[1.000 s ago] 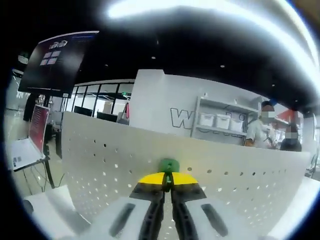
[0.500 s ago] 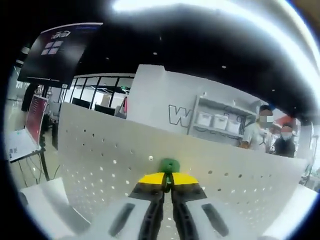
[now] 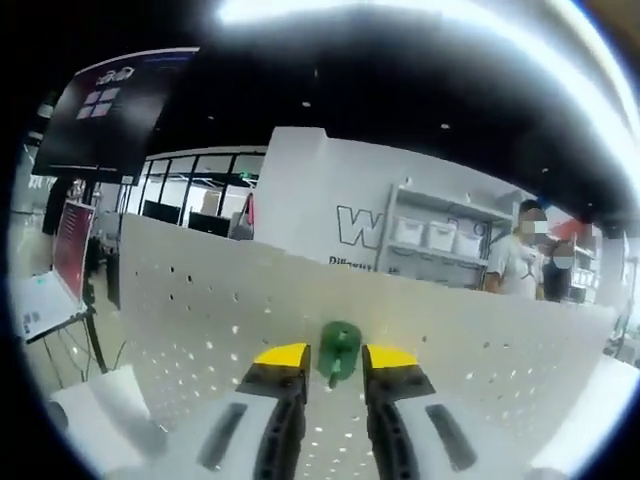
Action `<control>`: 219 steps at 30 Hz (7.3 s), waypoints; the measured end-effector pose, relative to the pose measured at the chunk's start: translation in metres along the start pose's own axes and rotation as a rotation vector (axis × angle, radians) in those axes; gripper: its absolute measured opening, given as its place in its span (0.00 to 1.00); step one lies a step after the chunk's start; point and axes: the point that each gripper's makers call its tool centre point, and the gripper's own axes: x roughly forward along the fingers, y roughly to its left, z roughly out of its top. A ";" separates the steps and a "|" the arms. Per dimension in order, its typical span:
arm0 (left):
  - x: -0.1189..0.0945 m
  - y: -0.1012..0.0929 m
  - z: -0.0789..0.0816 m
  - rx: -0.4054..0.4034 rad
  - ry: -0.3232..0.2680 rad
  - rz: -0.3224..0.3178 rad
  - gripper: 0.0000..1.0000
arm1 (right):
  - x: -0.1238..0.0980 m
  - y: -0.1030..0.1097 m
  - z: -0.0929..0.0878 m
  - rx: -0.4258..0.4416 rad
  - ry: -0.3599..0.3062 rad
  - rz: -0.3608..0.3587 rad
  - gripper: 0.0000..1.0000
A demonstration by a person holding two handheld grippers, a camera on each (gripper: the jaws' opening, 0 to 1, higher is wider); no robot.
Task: Insert the hook assembly into the mounting plate slot until the hook locks in place.
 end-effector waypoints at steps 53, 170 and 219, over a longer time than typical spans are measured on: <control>-0.014 -0.023 -0.035 0.106 0.123 0.080 1.00 | -0.185 -0.069 -0.096 0.025 0.212 0.133 0.34; -0.004 0.032 -0.064 0.000 0.264 0.160 0.97 | -0.099 0.023 -0.311 0.288 0.742 0.310 0.23; -0.002 0.025 -0.047 0.018 0.246 0.146 0.97 | -0.064 0.001 -0.275 0.196 0.644 0.281 0.00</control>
